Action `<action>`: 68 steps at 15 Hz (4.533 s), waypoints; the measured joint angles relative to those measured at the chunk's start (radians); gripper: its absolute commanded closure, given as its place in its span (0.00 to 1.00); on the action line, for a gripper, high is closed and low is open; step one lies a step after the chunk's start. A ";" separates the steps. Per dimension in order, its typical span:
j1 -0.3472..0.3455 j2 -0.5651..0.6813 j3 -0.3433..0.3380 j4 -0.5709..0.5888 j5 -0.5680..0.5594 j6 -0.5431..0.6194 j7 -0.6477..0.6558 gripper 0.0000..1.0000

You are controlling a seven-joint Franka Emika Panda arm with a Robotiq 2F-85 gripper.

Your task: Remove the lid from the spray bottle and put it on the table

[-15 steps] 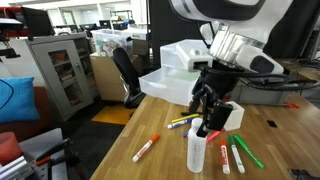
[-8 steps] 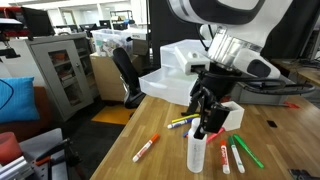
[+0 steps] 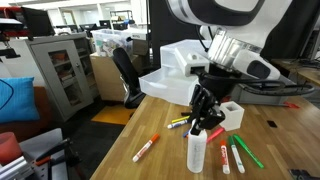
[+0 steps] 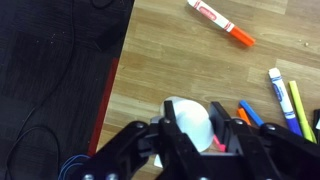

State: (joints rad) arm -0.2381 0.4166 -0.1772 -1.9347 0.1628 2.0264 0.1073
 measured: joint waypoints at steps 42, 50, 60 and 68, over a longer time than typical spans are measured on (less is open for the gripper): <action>0.059 -0.130 -0.004 -0.047 0.013 -0.091 -0.014 0.87; 0.083 -0.148 0.042 -0.139 0.095 -0.150 -0.034 0.62; 0.074 -0.146 0.038 -0.189 0.121 -0.135 -0.035 0.87; 0.088 -0.141 0.031 -0.420 0.041 0.025 0.043 0.87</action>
State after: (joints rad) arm -0.1501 0.2758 -0.1458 -2.3546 0.2036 2.0516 0.1506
